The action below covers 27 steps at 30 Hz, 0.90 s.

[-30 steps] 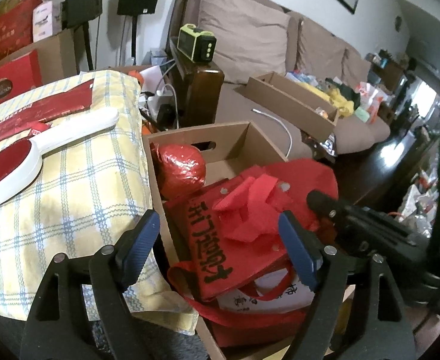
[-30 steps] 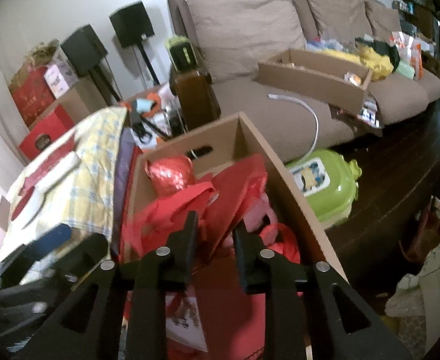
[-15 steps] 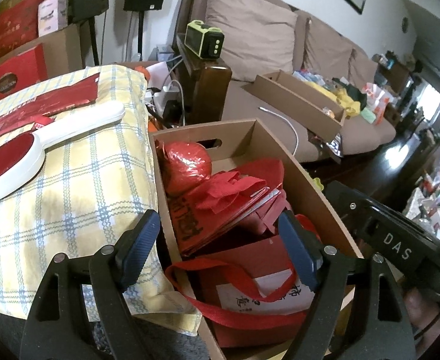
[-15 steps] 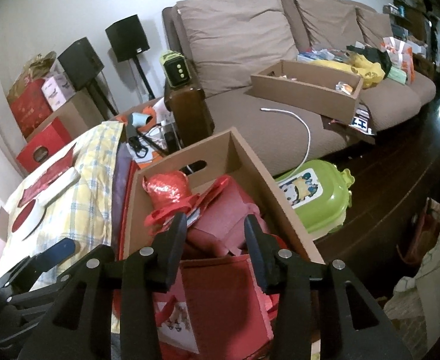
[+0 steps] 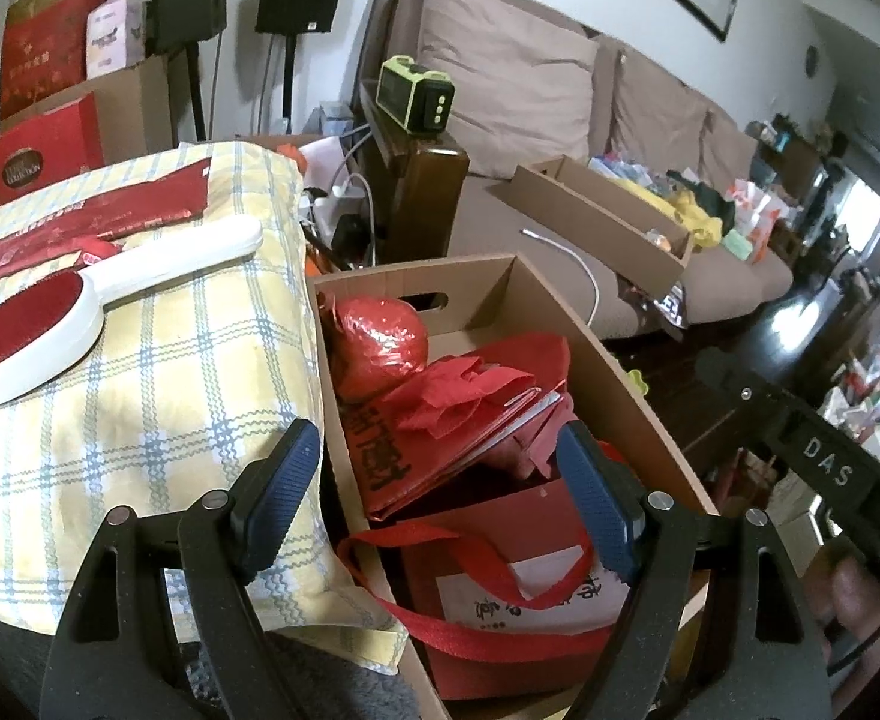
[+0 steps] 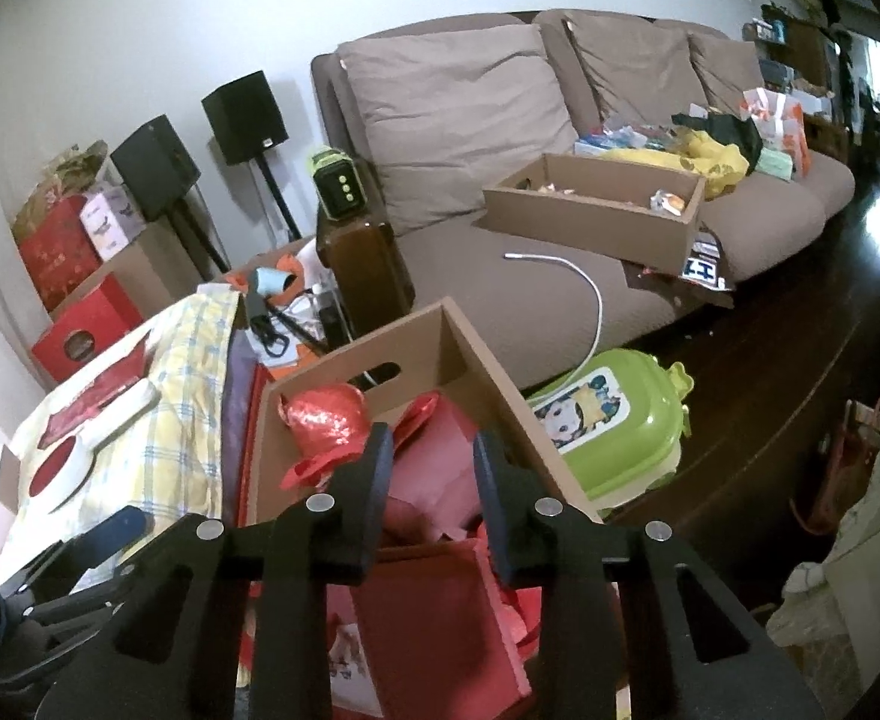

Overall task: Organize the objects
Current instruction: 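Withdraw both grippers from the box back toward the plaid table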

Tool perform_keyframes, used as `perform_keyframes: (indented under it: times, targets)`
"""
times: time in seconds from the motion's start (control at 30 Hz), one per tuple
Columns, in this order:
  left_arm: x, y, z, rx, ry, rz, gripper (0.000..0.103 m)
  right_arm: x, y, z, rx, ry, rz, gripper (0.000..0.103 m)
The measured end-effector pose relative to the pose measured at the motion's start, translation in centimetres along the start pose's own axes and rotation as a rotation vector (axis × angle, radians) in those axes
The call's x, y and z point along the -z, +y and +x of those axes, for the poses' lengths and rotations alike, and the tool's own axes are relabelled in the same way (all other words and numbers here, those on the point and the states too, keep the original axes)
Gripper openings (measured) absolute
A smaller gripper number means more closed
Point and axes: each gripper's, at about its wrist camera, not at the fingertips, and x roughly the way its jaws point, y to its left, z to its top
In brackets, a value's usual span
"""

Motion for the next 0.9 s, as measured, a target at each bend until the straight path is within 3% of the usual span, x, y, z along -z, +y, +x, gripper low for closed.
perform_keyframes:
  times: [0.17, 0.4, 0.7, 0.9]
  targets:
    - [-0.8, 0.1, -2.1, 0.017, -0.075, 0.013, 0.079, 0.0, 0.9, -0.1, -0.021, -0.005, -0.045, 0.014]
    - [-2.9, 1.7, -6.6, -0.039, -0.195, 0.069, 0.079, -0.1, 2.4, -0.5, -0.035, -0.016, -0.101, 0.012]
    - [-6.4, 10.2, -12.8, -0.117, -0.299, -0.072, 0.08, -1.1, 6.5, -3.1, -0.114, -0.053, -0.18, 0.015]
    - [-7.4, 19.5, -14.6, -0.234, -0.348, -0.205, 0.08, -1.2, 9.7, -4.2, -0.185, -0.041, -0.212, 0.016]
